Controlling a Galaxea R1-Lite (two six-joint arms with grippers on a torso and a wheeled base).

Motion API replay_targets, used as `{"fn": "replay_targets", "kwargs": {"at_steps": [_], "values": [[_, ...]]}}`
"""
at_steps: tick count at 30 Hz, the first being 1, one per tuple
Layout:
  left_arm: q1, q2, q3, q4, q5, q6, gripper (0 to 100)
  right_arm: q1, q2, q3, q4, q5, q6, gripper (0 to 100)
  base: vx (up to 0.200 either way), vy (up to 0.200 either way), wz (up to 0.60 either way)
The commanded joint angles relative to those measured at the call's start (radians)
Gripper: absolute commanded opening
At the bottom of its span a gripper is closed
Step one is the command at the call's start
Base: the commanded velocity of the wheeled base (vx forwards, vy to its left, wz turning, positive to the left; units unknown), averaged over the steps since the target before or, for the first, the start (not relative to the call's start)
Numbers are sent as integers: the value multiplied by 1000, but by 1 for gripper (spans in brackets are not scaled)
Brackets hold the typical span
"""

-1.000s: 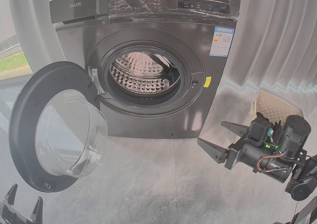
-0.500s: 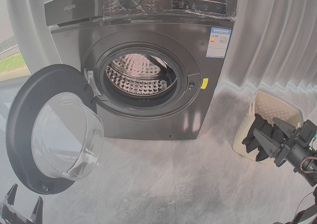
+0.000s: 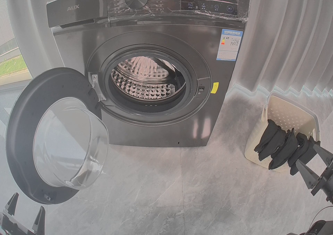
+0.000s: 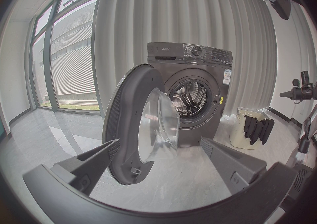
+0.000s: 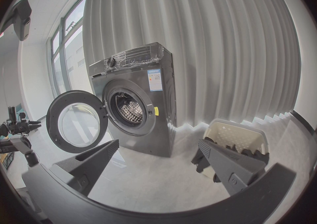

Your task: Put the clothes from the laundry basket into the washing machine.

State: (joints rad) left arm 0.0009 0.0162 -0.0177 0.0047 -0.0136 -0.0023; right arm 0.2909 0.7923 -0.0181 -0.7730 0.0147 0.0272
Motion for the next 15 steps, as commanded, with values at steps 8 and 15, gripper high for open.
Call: {"fn": "replay_targets", "kwargs": {"at_steps": [8, 15], "values": [[1, -13, 16, 0, 0, 1, 100, -331, -625, 18, 523, 125, -21, 100, 0, 0, 0], [1, -13, 16, 0, 0, -1, 100, -346, -706, 18, 696, 134, -10, 100, 0, 0, 0]]}}
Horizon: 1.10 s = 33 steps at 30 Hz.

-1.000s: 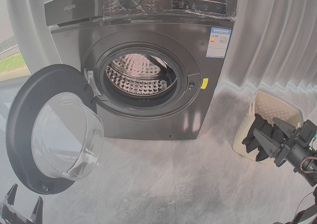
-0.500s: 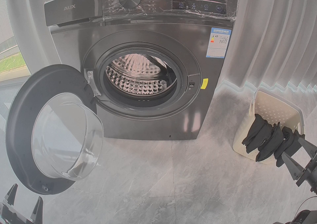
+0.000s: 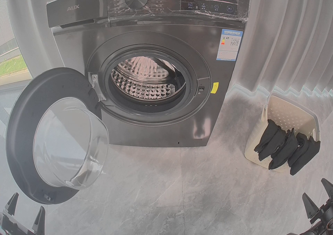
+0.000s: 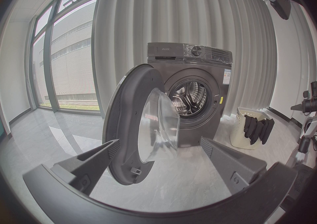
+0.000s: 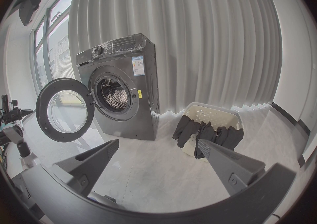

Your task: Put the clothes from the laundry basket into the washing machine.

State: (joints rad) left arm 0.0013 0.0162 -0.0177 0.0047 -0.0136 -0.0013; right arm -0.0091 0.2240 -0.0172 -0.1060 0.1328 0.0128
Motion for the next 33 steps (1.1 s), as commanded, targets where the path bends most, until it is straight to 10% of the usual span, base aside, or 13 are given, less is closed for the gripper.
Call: {"fn": "replay_targets", "kwargs": {"at_steps": [1, 15, 18, 21, 25, 33], "values": [[0, -13, 16, 0, 0, 0, 100, -46, -138, 17, 31, 10, 0, 100, 0, 0, 0], [0, -13, 16, 0, 0, -2, 100, -18, -169, 17, 46, 128, -68, 100, 0, 0, 0], [0, -12, 16, 0, 0, 0, 100, 20, -221, 17, 42, 186, -19, 100, 0, 0, 0], [0, -12, 16, 0, -2, -2, 100, 17, -206, 17, 40, 119, 47, 100, 0, 0, 0], [0, -13, 16, 0, 0, -2, 100, 15, -204, 17, 91, -179, -14, 100, 0, 0, 0], [0, -12, 16, 0, 0, -2, 100, 18, -207, 2, 146, -134, -25, 100, 0, 0, 0]]}}
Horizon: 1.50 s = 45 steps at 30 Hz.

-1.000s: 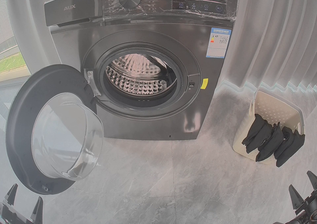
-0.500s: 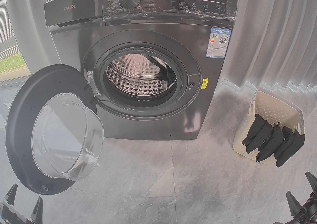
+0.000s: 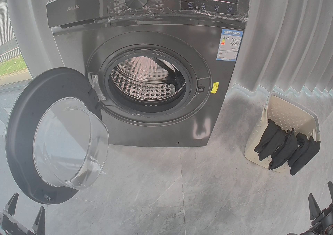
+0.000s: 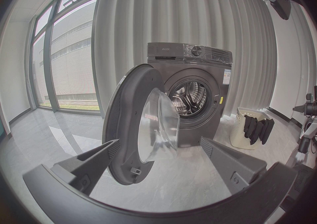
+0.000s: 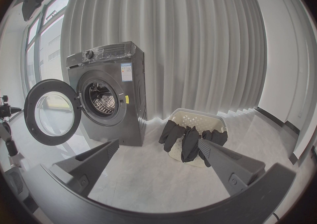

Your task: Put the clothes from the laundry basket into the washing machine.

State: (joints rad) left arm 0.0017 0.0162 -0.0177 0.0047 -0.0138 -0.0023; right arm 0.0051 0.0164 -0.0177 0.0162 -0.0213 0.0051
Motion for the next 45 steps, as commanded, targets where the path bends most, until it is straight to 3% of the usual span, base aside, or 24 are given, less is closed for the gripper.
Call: {"fn": "replay_targets", "kwargs": {"at_steps": [1, 11, 45], "values": [[0, -12, 16, 0, 0, -1, 100, 4, -1, 2, 24, 23, -17, 100, 0, 0, 0], [1, -12, 16, 0, 3, 12, 100, 7, -1, 2, 19, 24, -13, 100, 0, -80, 0], [1, -13, 16, 0, 0, 4, 100, 7, -1, 2, 19, 24, -13, 100, 0, -29, -18]]}}
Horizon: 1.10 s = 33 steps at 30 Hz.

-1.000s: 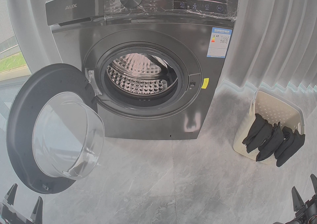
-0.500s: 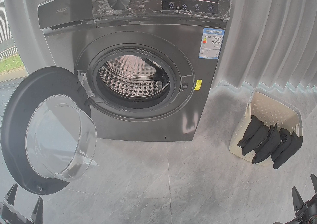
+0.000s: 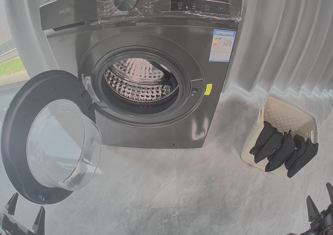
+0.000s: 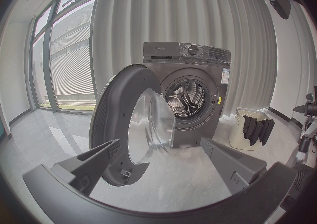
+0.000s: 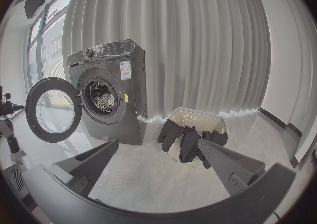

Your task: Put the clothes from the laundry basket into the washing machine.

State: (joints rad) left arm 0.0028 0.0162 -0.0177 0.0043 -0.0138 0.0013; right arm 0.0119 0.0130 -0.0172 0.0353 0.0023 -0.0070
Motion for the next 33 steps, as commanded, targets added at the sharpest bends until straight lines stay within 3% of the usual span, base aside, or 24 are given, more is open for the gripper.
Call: {"fn": "replay_targets", "kwargs": {"at_steps": [1, 8, 19, 28, 33], "values": [[0, -13, 16, 0, 0, 0, 100, 0, 2, 2, 0, 1, -1, 100, 0, 0, -600], [0, -13, 16, 0, 0, 0, 100, 0, 2, 2, 0, 1, -1, 100, 0, 0, -600], [0, -13, 16, 0, 0, -1, 100, 0, 2, 3, 0, 1, -1, 100, 0, 0, 0], [-1, -12, 16, 0, 0, -1, 100, 0, 2, 2, 0, 1, -1, 100, 200, 0, 0], [-1, -13, 16, 0, 0, -1, 100, 0, 2, 2, 0, 1, -1, 100, 0, 0, 0]]}}
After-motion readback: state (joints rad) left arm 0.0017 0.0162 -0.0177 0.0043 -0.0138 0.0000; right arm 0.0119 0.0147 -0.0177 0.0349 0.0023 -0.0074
